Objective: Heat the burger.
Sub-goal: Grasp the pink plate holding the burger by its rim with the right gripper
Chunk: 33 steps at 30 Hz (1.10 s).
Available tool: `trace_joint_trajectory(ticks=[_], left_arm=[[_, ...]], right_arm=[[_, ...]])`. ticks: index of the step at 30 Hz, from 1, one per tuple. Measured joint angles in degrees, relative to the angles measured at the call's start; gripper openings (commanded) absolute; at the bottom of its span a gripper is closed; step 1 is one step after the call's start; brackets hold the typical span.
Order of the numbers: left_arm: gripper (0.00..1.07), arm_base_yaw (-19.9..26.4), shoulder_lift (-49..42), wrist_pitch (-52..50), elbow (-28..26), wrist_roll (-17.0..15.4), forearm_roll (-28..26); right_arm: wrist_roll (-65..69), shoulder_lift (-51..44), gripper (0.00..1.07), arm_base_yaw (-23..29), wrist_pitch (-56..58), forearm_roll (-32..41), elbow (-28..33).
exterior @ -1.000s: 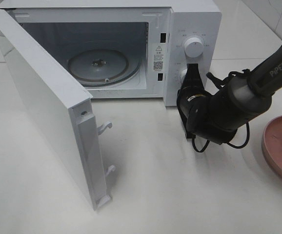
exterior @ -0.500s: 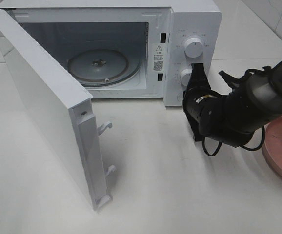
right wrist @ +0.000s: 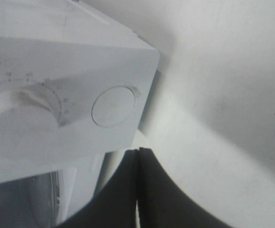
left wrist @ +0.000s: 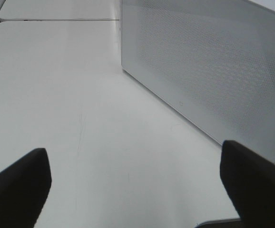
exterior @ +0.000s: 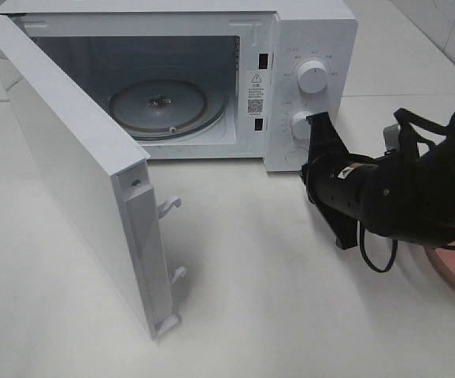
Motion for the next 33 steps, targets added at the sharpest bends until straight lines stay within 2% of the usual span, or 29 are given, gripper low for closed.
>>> trace_joint_trajectory(ticks=[5, 6, 16, 18, 21, 33], left_arm=[[0.88, 0.0, 0.0, 0.0, 0.0, 0.0, 0.0], [0.88, 0.0, 0.0, 0.0, 0.0, 0.0, 0.0], [0.88, 0.0, 0.0, 0.0, 0.0, 0.0, 0.0], [0.88, 0.0, 0.0, 0.0, 0.0, 0.0, 0.0], [0.88, 0.0, 0.0, 0.0, 0.0, 0.0, 0.0], [0.88, 0.0, 0.0, 0.0, 0.0, 0.0, 0.0]], right_arm=[[-6.2, -3.1, 0.0, -0.1, 5.0, -2.1, 1.5], [-11.3, -4.7, 0.0, -0.1, 8.4, -3.0, 1.7], [-32.8, -10.5, 0.0, -2.2, 23.1, -6.5, 1.8], [-39.7, -13.2, 0.0, -4.2, 30.7, -11.3, 1.8], [-41.3, -14.0, 0.0, -4.8, 32.8, -12.6, 1.8], [-58.9, -22.8, 0.04, -9.5, 55.3, -26.1, 1.8]])
